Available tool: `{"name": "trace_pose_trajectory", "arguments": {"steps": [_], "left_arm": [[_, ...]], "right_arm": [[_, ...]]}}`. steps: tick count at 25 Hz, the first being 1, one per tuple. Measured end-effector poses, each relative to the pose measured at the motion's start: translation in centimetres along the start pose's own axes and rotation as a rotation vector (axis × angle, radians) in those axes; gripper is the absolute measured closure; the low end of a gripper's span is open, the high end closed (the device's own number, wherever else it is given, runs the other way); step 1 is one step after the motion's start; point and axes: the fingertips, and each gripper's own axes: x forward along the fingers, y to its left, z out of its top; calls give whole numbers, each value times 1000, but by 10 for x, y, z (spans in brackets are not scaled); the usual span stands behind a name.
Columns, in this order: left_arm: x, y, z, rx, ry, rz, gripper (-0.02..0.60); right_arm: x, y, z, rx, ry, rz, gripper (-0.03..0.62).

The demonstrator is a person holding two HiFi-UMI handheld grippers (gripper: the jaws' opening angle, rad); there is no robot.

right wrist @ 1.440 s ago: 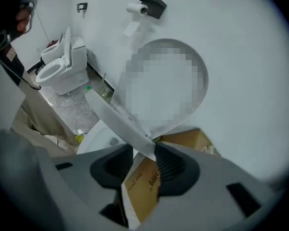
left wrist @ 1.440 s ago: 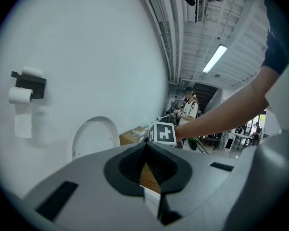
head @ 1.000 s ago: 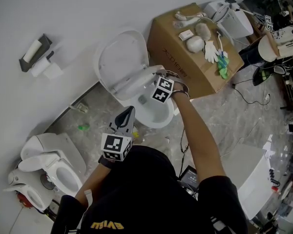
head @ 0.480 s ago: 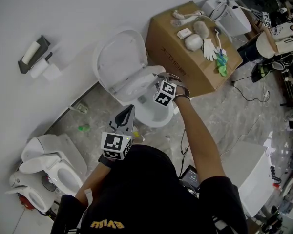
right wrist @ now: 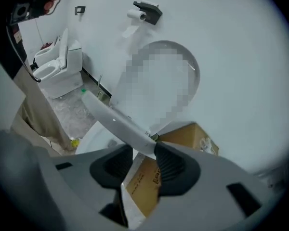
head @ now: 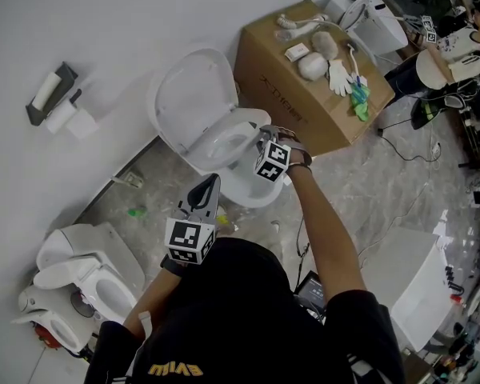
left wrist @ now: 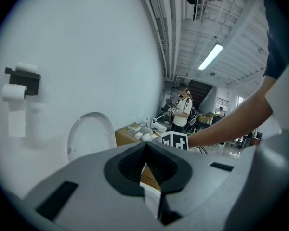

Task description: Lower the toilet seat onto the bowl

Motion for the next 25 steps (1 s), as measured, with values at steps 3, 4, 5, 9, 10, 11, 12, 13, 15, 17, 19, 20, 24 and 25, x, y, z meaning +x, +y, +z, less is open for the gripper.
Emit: {"name": "trace_pose_trajectory", "arguments": {"steps": [3,4,5,9,10,11,12,13,15,17,19,20,24,25], "left_arm": [[-3,0,-5,-6,10,-2,569],[-4,0,-8,-11,15,-1,569],[-4,-1,-9,-14,18,-1,569],[-3,-4,-9,-16,22,-12,569],[-3,-5,-10,-17,24,-15,569],[-3,-5,-12,-19,27,-18,569],[-2,-6,-13,-21,30,-21,569],[-2,-7,-15,-21,33,-25,569],[-1,-10,-16,-22,37,-31,569],[0,-13,-16,-22,39,-36,569],[1,-13,-17,-23,41,-39,569],[2,-13,-18,-23,43,-39,569],[2,-13,-18,-23,45,-37,569],[2,-13,-18,-23,44,-36,569]], "right_arm": [[0,4,-5,5,4,-8,448],[0,7,-8,2,8,-4,448],[-1,10,-10,-1,13,0,447],[-2,14,-21,3,28,-12,447],[-2,17,-23,4,32,-13,447],[-1,19,-26,3,37,-11,447],[-1,22,-29,1,44,-7,446],[0,25,-32,-3,50,-4,445],[-1,28,-37,-12,60,-2,443],[-1,30,-41,-15,64,-2,442],[0,32,-44,-16,68,-1,442],[0,34,-46,-19,71,1,441],[1,41,-54,-28,86,12,437],[1,42,-56,-24,87,11,437]]}}
